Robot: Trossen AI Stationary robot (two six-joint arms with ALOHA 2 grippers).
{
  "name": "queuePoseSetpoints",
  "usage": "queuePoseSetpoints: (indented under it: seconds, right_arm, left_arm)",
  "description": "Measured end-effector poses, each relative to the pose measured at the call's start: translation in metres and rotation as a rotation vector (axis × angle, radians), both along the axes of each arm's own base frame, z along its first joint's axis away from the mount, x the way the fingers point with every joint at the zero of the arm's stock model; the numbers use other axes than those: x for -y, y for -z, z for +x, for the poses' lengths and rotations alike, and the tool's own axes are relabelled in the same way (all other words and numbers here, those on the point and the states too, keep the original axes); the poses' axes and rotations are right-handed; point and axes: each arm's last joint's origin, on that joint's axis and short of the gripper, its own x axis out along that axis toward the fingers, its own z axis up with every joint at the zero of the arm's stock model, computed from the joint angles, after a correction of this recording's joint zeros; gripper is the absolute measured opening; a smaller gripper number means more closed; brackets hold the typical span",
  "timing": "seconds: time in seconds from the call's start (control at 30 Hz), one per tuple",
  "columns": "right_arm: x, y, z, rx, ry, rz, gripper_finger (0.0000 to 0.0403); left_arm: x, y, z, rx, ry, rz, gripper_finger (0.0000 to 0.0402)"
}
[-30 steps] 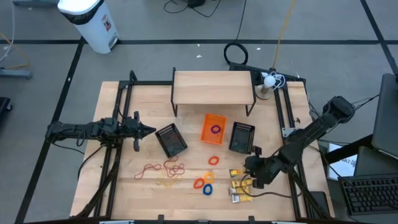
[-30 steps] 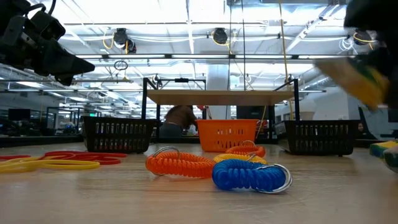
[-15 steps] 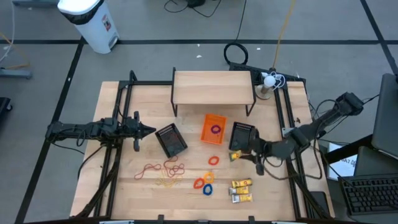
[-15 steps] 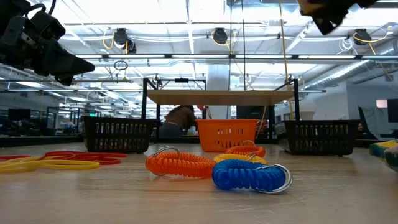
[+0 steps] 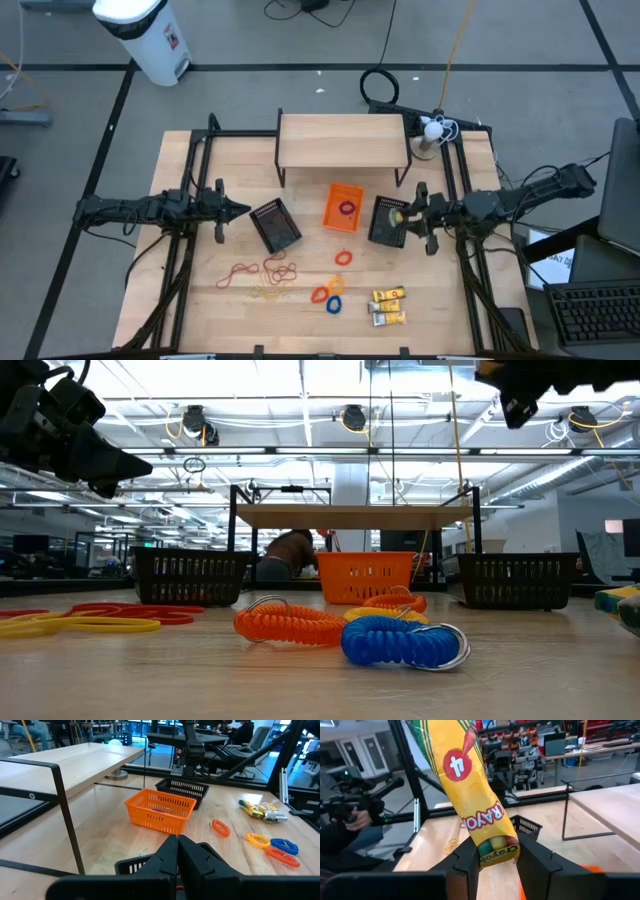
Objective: Pick & Place Office Desk Supplies
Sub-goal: Put the crayon box into the right black bin
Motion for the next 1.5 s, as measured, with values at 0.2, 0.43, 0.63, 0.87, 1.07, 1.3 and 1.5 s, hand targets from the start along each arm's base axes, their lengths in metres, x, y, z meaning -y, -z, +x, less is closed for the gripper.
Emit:
queuePoseSetpoints:
  seconds: [0.2,0.43,0.63,0.87,1.07,1.3,1.5]
  right_arm:
    - [0.011,0.013,-0.018,0.061,0.013,0.027,0.0095]
    - [0.015,0.024,-0.029,0.098,0.025,0.032,0.0095]
    - [0.016,0.035,-0.033,0.105,0.027,0.032,0.0093]
    - [0.023,0.044,-0.033,0.094,0.109,0.026,0.0093]
    - [0.030,0.041,-0.033,0.012,0.177,-0.007,0.0092]
    - [0.032,0.032,-0.014,-0.336,0.298,-0.065,0.0092]
    - [0.029,0.034,0.018,-0.699,0.350,-0.068,0.0091]
  left_arm:
    - [0.000,0.000,0.000,0.000,0.000,0.000,0.0010]
    - [0.000,0.000,0.000,0.000,0.000,0.000,0.0010]
    - [0.000,0.000,0.000,0.000,0.000,0.000,0.0010]
    - [0.000,0.000,0.000,0.000,0.001,0.005,0.0010]
    - [0.000,0.000,0.000,0.000,0.000,0.006,0.0010]
    - [0.000,0.000,0.000,-0.003,0.001,0.024,0.0010]
    - [0.000,0.000,0.000,-0.002,0.001,0.023,0.0010]
